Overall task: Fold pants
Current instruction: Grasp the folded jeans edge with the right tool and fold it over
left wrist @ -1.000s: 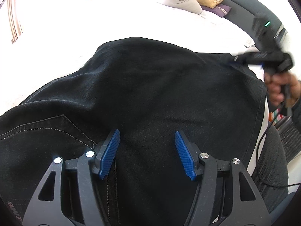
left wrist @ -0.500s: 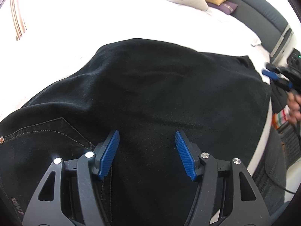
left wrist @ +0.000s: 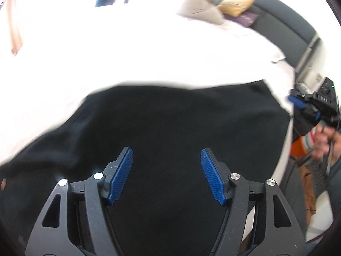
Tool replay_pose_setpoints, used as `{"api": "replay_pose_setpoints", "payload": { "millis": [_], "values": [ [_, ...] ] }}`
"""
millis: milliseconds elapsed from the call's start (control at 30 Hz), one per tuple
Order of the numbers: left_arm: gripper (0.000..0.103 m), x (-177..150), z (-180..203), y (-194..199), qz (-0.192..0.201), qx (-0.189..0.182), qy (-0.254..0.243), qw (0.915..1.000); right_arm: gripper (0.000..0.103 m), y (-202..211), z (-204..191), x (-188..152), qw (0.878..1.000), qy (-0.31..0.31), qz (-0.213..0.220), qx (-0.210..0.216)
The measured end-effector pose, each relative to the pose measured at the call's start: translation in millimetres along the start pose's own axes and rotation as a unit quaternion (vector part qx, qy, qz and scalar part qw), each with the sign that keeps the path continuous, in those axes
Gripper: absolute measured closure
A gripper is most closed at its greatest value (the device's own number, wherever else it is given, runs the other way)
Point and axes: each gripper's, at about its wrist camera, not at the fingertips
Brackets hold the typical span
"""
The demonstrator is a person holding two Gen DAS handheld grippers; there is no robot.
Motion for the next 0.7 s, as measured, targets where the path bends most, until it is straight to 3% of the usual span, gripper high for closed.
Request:
{"api": "replay_pose_setpoints", "payload": {
  "millis": [33, 100, 167, 200, 233, 267, 367, 433, 500, 567, 633, 667, 700],
  "values": [
    [0.038, 9, 12, -10, -0.001, -0.016, -0.005, 0.9999, 0.066, -16, -17, -2, 0.999, 0.014, -0.017, 0.03],
    [0.036, 28, 36, -42, -0.019, -0.042, -0.03, 0.9985, 0.065, -54, -42, -11, 0.996, 0.029, -0.052, 0.063],
    [0.036, 40, 39, -75, -0.055, -0.042, -0.034, 0.997, 0.065, -91, -44, -22, 0.994, 0.02, -0.095, 0.048],
    [0.037, 45, 32, -91, -0.074, -0.033, -0.029, 0.9963, 0.07, -108, -37, -29, 0.993, 0.005, -0.119, 0.028],
    [0.037, 47, 21, -94, -0.077, -0.05, -0.023, 0.9955, 0.094, -117, -29, -32, 0.992, -0.004, -0.126, 0.015],
    [0.037, 50, 11, -87, -0.071, -0.065, -0.02, 0.9951, 0.103, -118, -21, -32, 0.993, -0.01, -0.118, 0.002],
    [0.037, 52, -27, -67, -0.045, -0.026, -0.014, 0.9986, 0.103, -98, 12, -30, 0.994, -0.06, -0.09, -0.014],
    [0.037, 48, -71, -49, -0.036, -0.027, 0.023, 0.9987, 0.103, -89, 25, -29, 0.995, -0.052, -0.08, -0.032],
    [0.035, 38, -105, -21, -0.023, -0.051, 0.045, 0.9974, 0.103, -87, 34, -28, 0.995, -0.059, -0.078, -0.03],
    [0.037, 30, -148, 7, -0.008, 0.036, 0.059, 0.9976, 0.103, -84, 34, -26, 0.995, -0.05, -0.075, -0.047],
    [0.037, 19, -197, 37, 0.015, 0.027, 0.104, 0.9941, 0.103, -87, 35, -23, 0.995, -0.05, -0.071, -0.054],
    [0.038, 15, -219, 48, 0.024, 0.041, 0.128, 0.9907, 0.103, -89, 37, -21, 0.995, -0.051, -0.069, -0.058],
    [0.053, 10, -240, 58, 0.026, 0.033, 0.144, 0.9887, 0.103, -89, 37, -19, 0.995, -0.049, -0.067, -0.063]
  ]
}}
Point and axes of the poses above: each gripper's, at about its wrist camera, not at the fingertips, and y roughly against the way its jaws point, z to its right, x to its top, and after that the axes turned 14 degrees about y, right-handed
